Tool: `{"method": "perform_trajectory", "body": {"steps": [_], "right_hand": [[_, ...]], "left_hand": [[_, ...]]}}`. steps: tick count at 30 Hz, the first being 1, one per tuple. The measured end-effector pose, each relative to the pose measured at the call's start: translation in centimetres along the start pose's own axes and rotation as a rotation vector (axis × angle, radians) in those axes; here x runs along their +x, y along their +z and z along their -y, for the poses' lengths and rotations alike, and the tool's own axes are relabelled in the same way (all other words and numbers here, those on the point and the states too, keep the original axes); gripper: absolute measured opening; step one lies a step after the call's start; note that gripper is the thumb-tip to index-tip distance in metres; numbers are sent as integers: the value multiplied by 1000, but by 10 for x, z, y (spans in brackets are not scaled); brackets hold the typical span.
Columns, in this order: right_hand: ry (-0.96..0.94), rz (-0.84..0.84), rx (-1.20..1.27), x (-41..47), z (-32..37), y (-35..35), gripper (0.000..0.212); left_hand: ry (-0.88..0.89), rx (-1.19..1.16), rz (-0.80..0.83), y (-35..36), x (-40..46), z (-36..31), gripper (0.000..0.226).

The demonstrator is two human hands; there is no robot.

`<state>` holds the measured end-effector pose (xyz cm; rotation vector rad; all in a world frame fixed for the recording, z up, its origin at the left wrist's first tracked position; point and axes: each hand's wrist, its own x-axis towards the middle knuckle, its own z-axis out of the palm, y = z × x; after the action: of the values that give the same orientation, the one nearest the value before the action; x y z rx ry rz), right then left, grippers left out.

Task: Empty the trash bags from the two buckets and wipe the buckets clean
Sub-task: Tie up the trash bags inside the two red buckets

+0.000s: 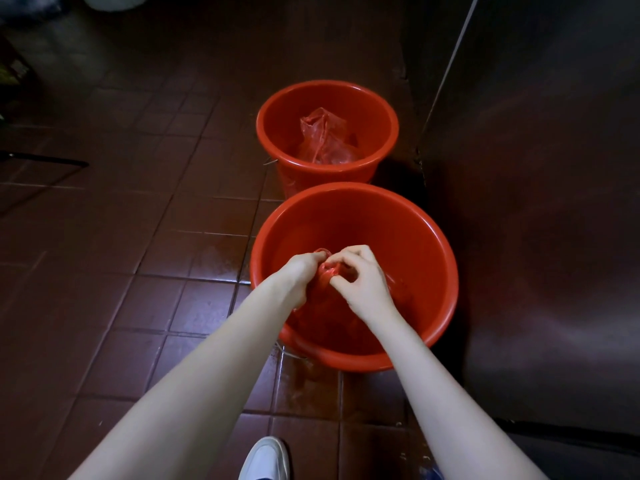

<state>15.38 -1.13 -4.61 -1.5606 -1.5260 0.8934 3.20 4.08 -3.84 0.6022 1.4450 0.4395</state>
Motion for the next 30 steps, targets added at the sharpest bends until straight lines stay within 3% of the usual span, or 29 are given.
{"method": "perform_trajectory", "body": {"steps": [2,6,12,17,22,26,30], "right_hand": [[49,-6,-23,5,1,-4,19],[323,-11,49,29,4,-24,10],[466,200,-180,57,3,-30,7],[521,136,-149,53,-6,-19,9],[543,49,-182,41,-18,-19,11],[513,204,-329,40,-15,-18,9],[605,521,-260,44,-13,-26,15]], "left_hand": [[90,-18,0,0,1,0,23],[364,241,-1,-4,3,8,14],[468,357,162,1,-10,3,18],[758,971,30,0,-1,12,33],[1080,1148,-94,-9,-1,9,32],[1233,1193,-122,-12,0,9,34],[1076,1032,9,-12,2,11,36]]}}
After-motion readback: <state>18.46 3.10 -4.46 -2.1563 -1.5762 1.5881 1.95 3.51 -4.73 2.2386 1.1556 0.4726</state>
